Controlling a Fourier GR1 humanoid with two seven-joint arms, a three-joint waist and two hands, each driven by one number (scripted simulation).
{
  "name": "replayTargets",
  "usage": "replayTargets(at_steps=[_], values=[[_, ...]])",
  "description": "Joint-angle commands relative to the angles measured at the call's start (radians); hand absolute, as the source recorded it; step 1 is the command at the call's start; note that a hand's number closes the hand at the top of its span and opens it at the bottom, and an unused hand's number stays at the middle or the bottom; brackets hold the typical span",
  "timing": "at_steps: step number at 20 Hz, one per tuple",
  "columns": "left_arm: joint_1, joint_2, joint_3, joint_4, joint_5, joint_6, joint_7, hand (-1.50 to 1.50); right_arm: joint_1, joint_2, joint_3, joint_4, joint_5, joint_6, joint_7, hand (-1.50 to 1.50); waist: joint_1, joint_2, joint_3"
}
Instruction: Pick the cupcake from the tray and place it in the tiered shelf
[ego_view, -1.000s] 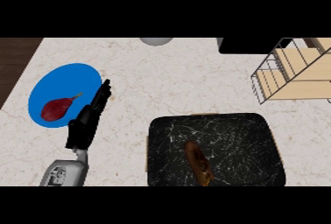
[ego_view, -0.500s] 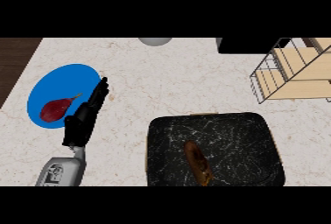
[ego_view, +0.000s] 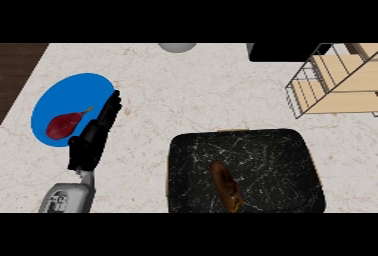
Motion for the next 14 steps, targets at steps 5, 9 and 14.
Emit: replayTargets(at_steps=[5, 9, 14], values=[[-0.017, -0.009, 0.019, 0.056, -0.002, 0.015, -0.038, 0.0, 0.023, -0.157, -0.152, -0.034, -0.107, 0.017, 0.166, -1.5, -0.018, 0.0, -0.001], [0.024, -0.004, 0.008, -0.02, 0.012, -0.005, -0.006, 0.0, 0.103, -0.284, -0.246, 0.053, -0.176, 0.148, 0.236, -1.5, -0.017, -0.002, 0.0], [0.003, -0.013, 0.008, 0.018, -0.02, 0.029, -0.004, 0.0, 0.312, -0.418, -0.379, 0.131, -0.25, 0.37, 0.195, -1.5, -0.038, -0.002, 0.001]])
